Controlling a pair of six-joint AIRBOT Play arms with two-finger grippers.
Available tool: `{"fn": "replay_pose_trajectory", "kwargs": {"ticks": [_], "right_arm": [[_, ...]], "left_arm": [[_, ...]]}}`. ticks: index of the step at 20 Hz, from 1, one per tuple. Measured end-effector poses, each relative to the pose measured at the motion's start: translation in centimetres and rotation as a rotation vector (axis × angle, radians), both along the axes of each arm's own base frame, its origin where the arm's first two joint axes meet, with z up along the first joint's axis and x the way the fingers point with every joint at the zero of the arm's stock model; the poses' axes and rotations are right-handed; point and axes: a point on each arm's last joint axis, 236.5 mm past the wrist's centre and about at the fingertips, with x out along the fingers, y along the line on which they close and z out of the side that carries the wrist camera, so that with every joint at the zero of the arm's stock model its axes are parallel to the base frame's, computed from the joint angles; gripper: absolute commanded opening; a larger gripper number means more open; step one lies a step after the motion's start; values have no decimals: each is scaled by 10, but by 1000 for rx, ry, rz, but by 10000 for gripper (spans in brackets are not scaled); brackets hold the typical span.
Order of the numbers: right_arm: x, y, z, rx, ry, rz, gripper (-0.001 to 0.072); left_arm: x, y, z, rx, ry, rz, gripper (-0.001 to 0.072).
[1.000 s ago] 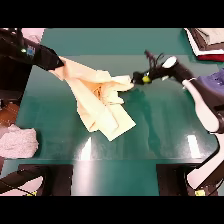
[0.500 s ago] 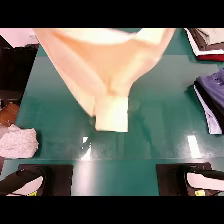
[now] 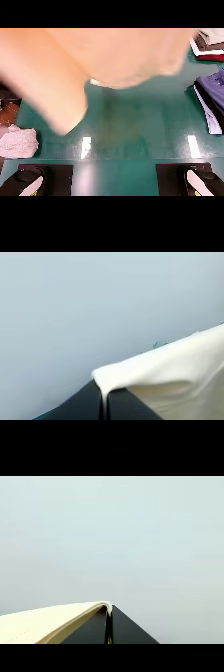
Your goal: Fold the shirts.
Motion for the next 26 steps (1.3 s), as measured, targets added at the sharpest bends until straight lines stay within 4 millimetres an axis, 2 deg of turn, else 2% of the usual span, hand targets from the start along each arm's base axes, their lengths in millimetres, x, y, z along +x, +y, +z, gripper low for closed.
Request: {"fn": "replay_pose_trajectory", "kwargs": {"ticks": [2, 4, 6, 8, 10, 12, 14, 16, 17, 19, 20, 21, 22, 23, 26], "right_arm": [[-18, -10, 12, -7, -46, -58, 18], [-16, -15, 13, -13, -37, -77, 18], [4, -15, 4, -6, 25, -50, 18], [40, -16, -21, 19, 134, 8, 18], [89, -16, -68, 60, 293, 74, 18], [141, -13, -137, 107, 486, 136, 18], [182, -1, -203, 145, 646, 194, 19], [221, 9, -271, 155, 784, 204, 19], [238, 15, -298, 154, 830, 204, 21], [263, 30, -346, 153, 903, 210, 23], [274, 36, -369, 151, 940, 209, 27], [283, 41, -386, 153, 958, 208, 84], [290, 46, -400, 155, 977, 210, 302], [294, 50, -414, 156, 998, 213, 453], [302, 50, -430, 168, 1013, 205, 447]], "left_arm": [[-2, -3, -2, -7, 7, -18, 22], [16, -7, -22, 7, 69, -16, 23], [51, -11, -61, 41, 196, -1, 23], [95, -19, -124, 100, 380, 12, 23], [134, -24, -195, 165, 576, 21, 23], [168, -30, -273, 223, 776, 23, 23], [196, -32, -343, 275, 934, 39, 23], [225, -29, -398, 312, 1032, 72, 23], [238, -27, -422, 322, 1073, 87, 23], [264, -19, -462, 308, 1135, 134, 24], [275, -12, -479, 285, 1165, 162, 65], [284, -5, -492, 261, 1190, 189, 370], [293, 3, -501, 232, 1204, 215, 581], [299, 10, -508, 207, 1220, 234, 582], [310, 34, -515, 133, 1248, 276, 582]]}}
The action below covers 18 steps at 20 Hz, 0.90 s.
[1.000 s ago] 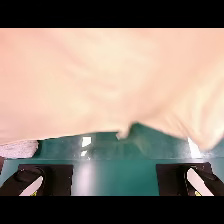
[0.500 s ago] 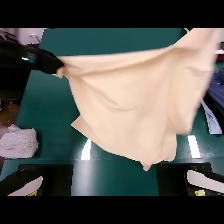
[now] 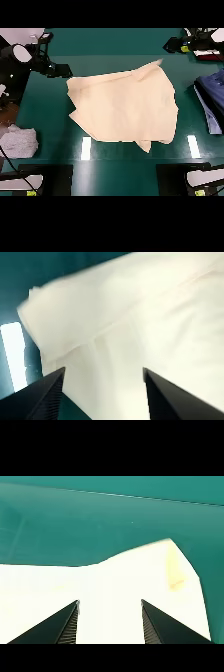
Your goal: Fold the shirts.
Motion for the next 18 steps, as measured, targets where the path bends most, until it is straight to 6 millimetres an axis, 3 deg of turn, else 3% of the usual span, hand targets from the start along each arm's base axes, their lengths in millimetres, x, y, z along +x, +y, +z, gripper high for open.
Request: {"fn": "replay_pose_trajectory", "kwargs": {"ticks": [1, 3, 6, 13, 18], "right_arm": [[0, -3, 0, 0, 2, -6, 446], [-6, -10, 8, 0, 1, -14, 427], [-22, -21, 21, -5, 17, -16, 427], [-71, -8, 44, -21, 83, 57, 427], [-99, 11, 50, -35, 130, 126, 427]], "left_arm": [[0, 9, 0, -5, 13, 18, 581], [-4, 29, 0, -16, 56, 47, 480], [-34, 46, -16, -63, 196, 23, 482], [-121, 36, -106, -201, 504, -70, 481], [-138, 26, -136, -252, 535, -88, 480]]}}
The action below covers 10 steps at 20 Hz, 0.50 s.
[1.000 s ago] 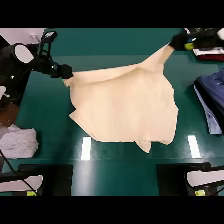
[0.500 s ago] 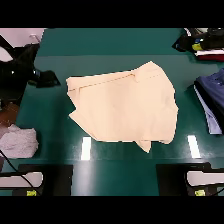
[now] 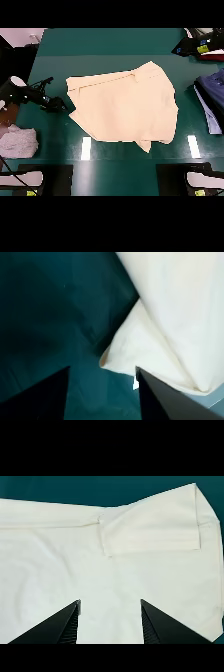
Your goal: Fold the shirts.
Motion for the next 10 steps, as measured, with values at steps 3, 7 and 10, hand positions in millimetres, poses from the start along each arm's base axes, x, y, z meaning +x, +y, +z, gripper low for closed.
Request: {"fn": "replay_pose_trajectory", "kwargs": {"ticks": [3, 7, 10], "right_arm": [[-10, 6, -1, -5, 26, 26, 427], [-20, 9, -5, -11, 65, 48, 427], [-27, 10, -8, -15, 93, 60, 427]], "left_arm": [[-4, -14, -8, -32, 13, -28, 480], [-12, -35, -14, -42, 27, -89, 479], [-11, -41, -17, -36, 21, -97, 317]]}}
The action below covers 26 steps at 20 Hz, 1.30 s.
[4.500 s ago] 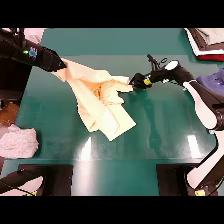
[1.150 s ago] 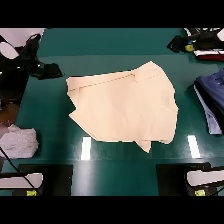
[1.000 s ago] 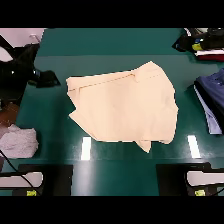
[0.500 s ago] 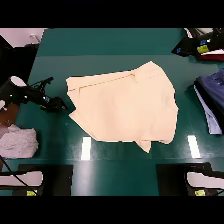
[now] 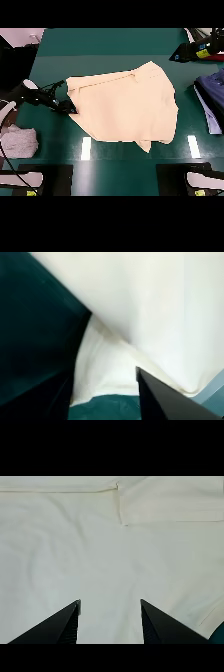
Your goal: Fold the shirts.
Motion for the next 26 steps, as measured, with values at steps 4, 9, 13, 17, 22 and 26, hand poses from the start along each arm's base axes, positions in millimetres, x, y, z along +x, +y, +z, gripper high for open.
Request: {"fn": "replay_pose_trajectory", "kwargs": {"ticks": [4, 9, 13, 17, 22, 26], "right_arm": [[-9, 0, -5, -7, 41, 17, 427], [-29, -2, -21, -18, 131, 35, 427], [-72, -28, -72, -4, 299, -34, 427], [-140, -65, -146, 55, 486, -202, 427], [-230, -75, -222, 150, 659, -394, 539], [-257, -67, -249, 197, 687, -451, 530]], "left_arm": [[-5, -1, -5, 16, 13, -21, 22], [-15, 0, 9, 13, 41, -76, 21], [-8, 5, 44, 45, -50, -87, 23], [-5, 6, 73, 59, -134, -87, 23], [-5, 6, 84, 60, -165, -84, 23], [-5, 6, 86, 60, -164, -76, 23]]}}
